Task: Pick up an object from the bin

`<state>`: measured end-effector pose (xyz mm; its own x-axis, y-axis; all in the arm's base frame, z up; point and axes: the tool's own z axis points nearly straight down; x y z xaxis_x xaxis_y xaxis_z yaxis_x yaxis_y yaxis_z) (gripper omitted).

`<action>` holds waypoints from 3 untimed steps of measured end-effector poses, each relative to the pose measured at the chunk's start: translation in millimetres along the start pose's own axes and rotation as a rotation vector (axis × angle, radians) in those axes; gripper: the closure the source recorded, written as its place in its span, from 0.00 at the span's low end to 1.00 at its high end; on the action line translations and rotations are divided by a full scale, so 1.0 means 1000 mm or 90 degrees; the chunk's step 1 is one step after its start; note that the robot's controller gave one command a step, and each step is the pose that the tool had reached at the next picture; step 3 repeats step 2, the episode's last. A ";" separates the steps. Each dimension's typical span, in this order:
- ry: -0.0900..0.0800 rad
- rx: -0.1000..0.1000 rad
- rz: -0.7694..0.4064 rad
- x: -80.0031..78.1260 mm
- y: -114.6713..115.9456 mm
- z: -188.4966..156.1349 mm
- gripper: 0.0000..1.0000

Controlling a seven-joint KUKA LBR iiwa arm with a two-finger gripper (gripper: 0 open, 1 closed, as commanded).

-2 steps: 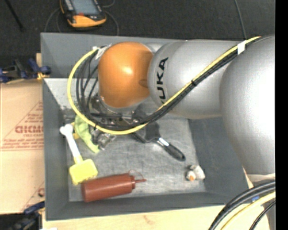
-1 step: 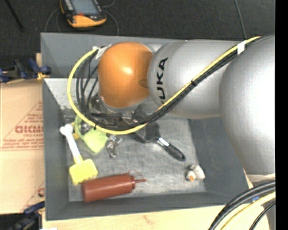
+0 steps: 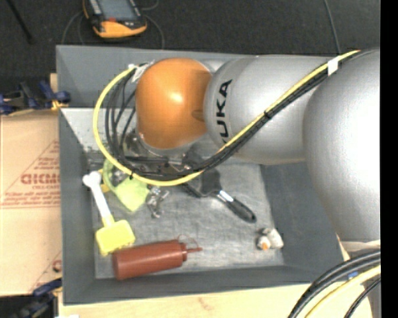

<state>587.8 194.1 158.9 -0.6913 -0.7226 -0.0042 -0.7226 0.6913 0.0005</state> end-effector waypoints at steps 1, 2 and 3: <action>-0.004 0.002 0.022 -0.008 -0.022 0.084 1.00; -0.004 0.002 0.022 -0.008 -0.022 0.084 1.00; -0.004 0.002 0.022 -0.008 -0.022 0.084 1.00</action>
Offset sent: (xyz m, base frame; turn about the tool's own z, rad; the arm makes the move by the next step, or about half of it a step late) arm 0.0000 0.0000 0.0000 0.0000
